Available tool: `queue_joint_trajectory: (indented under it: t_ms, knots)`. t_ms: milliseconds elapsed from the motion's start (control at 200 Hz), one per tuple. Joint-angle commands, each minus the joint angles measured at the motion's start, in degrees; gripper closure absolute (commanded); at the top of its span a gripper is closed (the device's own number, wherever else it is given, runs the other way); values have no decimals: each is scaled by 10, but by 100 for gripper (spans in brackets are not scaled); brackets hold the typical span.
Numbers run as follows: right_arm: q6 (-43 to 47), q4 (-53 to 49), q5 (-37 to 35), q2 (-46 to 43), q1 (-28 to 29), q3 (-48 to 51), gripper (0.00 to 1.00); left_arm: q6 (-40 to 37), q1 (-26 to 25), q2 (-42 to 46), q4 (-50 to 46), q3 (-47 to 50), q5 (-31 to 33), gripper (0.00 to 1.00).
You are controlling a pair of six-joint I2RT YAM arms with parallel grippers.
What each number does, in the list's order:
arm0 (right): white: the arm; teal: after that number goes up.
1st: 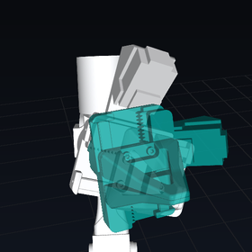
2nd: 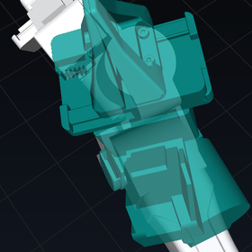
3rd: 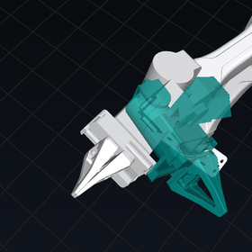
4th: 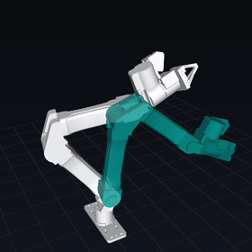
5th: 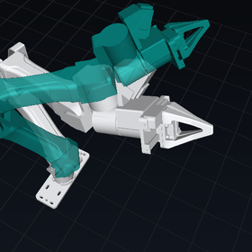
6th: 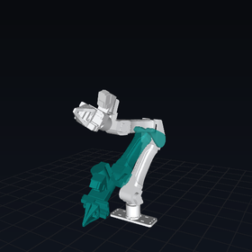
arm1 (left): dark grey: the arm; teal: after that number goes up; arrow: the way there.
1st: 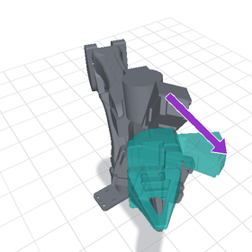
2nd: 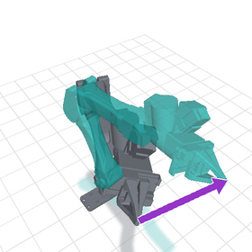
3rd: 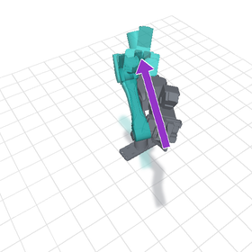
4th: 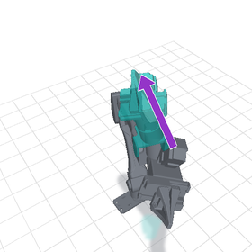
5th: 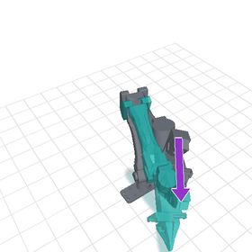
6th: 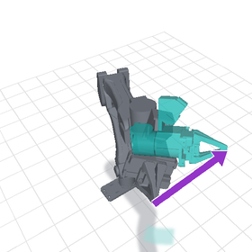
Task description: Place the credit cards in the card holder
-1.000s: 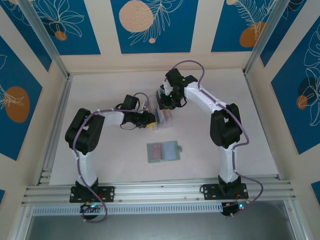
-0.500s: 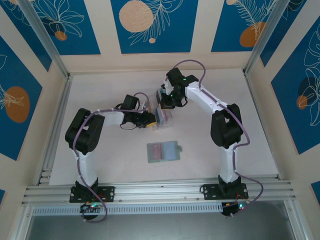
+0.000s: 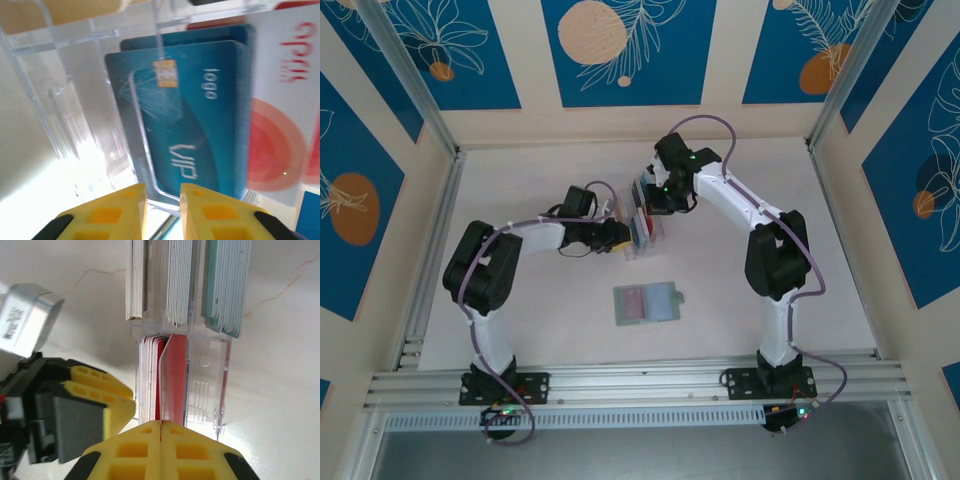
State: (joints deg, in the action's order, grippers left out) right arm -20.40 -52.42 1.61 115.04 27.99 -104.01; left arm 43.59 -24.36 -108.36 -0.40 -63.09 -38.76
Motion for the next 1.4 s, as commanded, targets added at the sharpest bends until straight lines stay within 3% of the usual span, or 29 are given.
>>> queue_joint_trajectory:
  t_ms: [0,480,700,985,1195,1395]
  knots:
    - [-11,-10,-8,-40,0,7,100,-7,10,39,-20,16,5,76]
    - [-22,-24,-46,-109,10,31,100,-41,14,167,-70,91,24,74]
    - [-44,-9,-50,-224,42,151,100,-63,-12,211,-98,142,45,74]
    - [-112,19,-27,-338,105,323,100,-56,-98,251,-104,201,95,73]
    - [-162,73,-19,-327,156,395,100,-49,-140,226,-93,213,117,73]
    - [-176,102,-26,-276,182,400,100,-43,-160,184,-69,217,121,73]
